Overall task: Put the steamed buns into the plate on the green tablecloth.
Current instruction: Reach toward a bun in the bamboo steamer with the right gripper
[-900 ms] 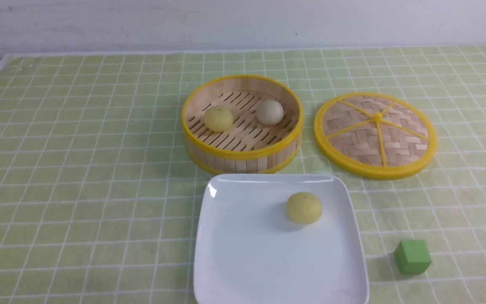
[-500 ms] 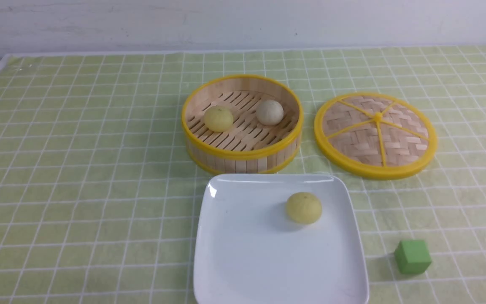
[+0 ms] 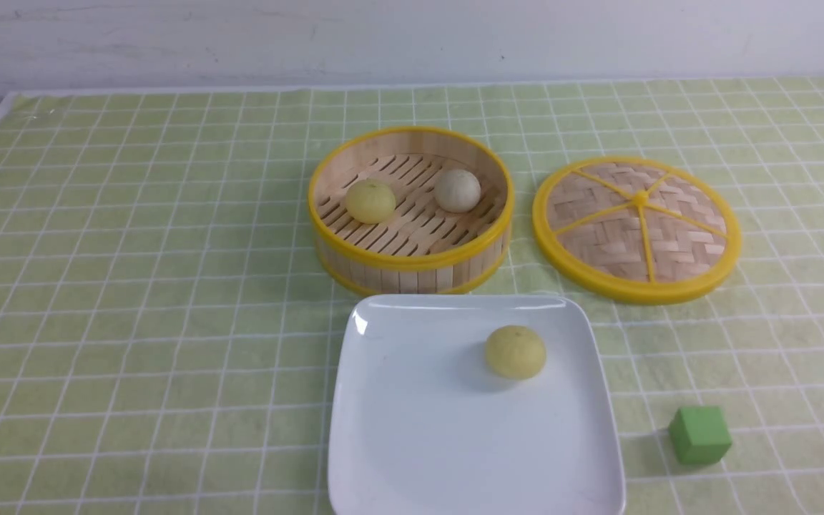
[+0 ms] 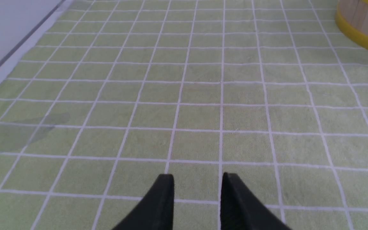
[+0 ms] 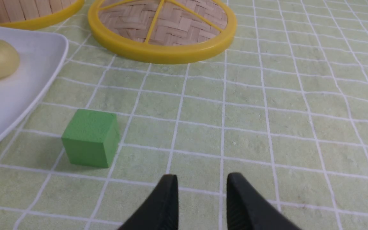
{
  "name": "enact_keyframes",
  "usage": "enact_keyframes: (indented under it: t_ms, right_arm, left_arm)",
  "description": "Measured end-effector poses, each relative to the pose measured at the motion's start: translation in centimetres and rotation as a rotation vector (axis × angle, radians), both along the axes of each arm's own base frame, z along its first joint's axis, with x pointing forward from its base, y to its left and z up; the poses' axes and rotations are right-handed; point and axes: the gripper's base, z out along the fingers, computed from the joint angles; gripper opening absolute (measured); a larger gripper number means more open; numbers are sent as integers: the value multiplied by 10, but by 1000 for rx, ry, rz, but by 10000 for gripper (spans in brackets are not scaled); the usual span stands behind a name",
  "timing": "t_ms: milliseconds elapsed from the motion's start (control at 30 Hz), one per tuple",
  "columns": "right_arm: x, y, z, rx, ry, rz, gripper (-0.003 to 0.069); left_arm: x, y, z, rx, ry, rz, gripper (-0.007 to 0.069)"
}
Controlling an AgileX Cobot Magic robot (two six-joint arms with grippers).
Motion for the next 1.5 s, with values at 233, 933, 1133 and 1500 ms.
enact_keyframes:
  t_ms: [233, 933, 1133, 1500]
  right_arm:
    - [0, 0, 0, 0, 0, 0, 240]
    - [0, 8, 2, 409, 11, -41, 240]
    - [0, 16, 7, 835, 60, -69, 240]
    - [-5, 20, 48, 964, -33, 9, 225]
  left_arm:
    - [0, 0, 0, 0, 0, 0, 241]
    - [2, -10, 2, -526, -58, 46, 241]
    - [3, -20, 11, -1306, -94, 122, 241]
    - [3, -14, 36, -1441, -278, 89, 232]
